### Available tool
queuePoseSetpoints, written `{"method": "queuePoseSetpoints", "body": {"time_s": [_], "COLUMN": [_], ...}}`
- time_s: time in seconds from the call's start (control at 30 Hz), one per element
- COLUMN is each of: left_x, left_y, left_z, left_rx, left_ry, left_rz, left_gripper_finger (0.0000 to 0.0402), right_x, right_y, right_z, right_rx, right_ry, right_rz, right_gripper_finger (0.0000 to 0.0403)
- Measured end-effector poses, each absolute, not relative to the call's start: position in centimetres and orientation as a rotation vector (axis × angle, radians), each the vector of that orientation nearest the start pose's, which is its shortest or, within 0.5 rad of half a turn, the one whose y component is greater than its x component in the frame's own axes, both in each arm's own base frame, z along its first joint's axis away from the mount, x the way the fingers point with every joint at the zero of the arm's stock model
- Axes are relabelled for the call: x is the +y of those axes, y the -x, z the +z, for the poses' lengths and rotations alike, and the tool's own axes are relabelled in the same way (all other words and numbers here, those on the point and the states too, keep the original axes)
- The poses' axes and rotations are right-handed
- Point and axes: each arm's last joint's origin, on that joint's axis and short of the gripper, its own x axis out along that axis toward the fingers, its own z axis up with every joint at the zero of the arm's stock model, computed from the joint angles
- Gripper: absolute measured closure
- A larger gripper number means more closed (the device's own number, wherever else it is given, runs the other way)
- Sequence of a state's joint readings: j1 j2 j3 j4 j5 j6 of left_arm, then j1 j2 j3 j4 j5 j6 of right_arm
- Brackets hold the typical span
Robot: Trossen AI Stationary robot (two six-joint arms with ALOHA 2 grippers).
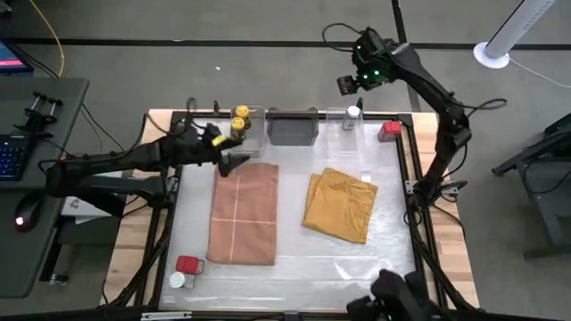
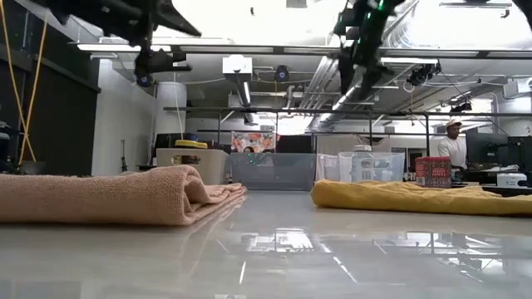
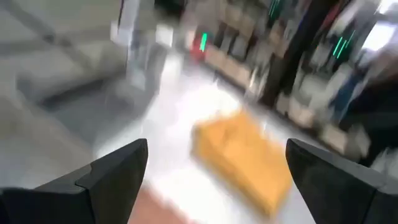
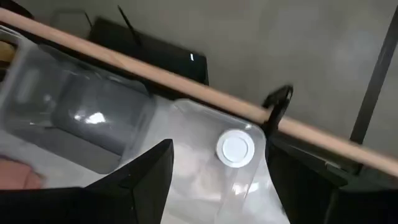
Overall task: Sort spices by type
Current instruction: Put the white seasoning bottle into the transparent bin
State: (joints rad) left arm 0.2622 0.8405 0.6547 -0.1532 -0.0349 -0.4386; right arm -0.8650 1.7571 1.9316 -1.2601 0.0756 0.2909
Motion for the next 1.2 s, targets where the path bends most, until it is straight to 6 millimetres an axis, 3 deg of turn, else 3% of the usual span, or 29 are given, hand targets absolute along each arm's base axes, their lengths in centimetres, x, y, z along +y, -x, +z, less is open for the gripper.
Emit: {"method": "queuePoseSetpoints", "body": {"time_s": [0.13,0.3,0.4,0.53,0.6,0.77,0.93,1.07,1.2], "left_x": [3.0,-0.4,-2.3,-4.4,-5.4,-8.5,-13.0,-16.7,-20.1], "left_y": [-17.9,-17.0,-16.1,-15.1,-14.7,-14.4,-15.5,-16.6,-17.1], "left_z": [29.1,30.6,30.7,30.4,30.3,29.6,28.8,29.0,30.0], "left_rx": [0.543,0.751,0.803,0.866,0.88,0.96,1.089,1.237,1.317], "left_ry": [0.44,0.333,0.261,0.23,0.237,0.225,0.138,0.087,0.163], "left_rz": [0.29,0.088,0.043,-0.027,-0.072,-0.175,-0.191,-0.136,-0.148], "left_gripper_finger": [0.0044,0.0098,0.0182,0.0344,0.0384,0.0399,0.0401,0.0401,0.0401], "right_x": [-23.6,-19.9,-17.5,-13.5,-11.5,-6.3,-1.8,0.9,2.8], "right_y": [-22.3,-23.2,-23.9,-24.3,-24.2,-23.3,-22.2,-21.5,-21.5], "right_z": [39.9,39.4,38.1,35.6,34.1,30.6,27.3,25.1,23.5], "right_rx": [0.86,0.836,0.819,0.801,0.802,0.792,0.803,0.794,0.756], "right_ry": [-0.596,-0.549,-0.553,-0.589,-0.619,-0.66,-0.692,-0.706,-0.738], "right_rz": [-0.946,-0.856,-0.806,-0.736,-0.71,-0.692,-0.598,-0.498,-0.397], "right_gripper_finger": [0.0153,0.0153,0.0156,0.0169,0.0181,0.0251,0.0383,0.0387,0.04]}}
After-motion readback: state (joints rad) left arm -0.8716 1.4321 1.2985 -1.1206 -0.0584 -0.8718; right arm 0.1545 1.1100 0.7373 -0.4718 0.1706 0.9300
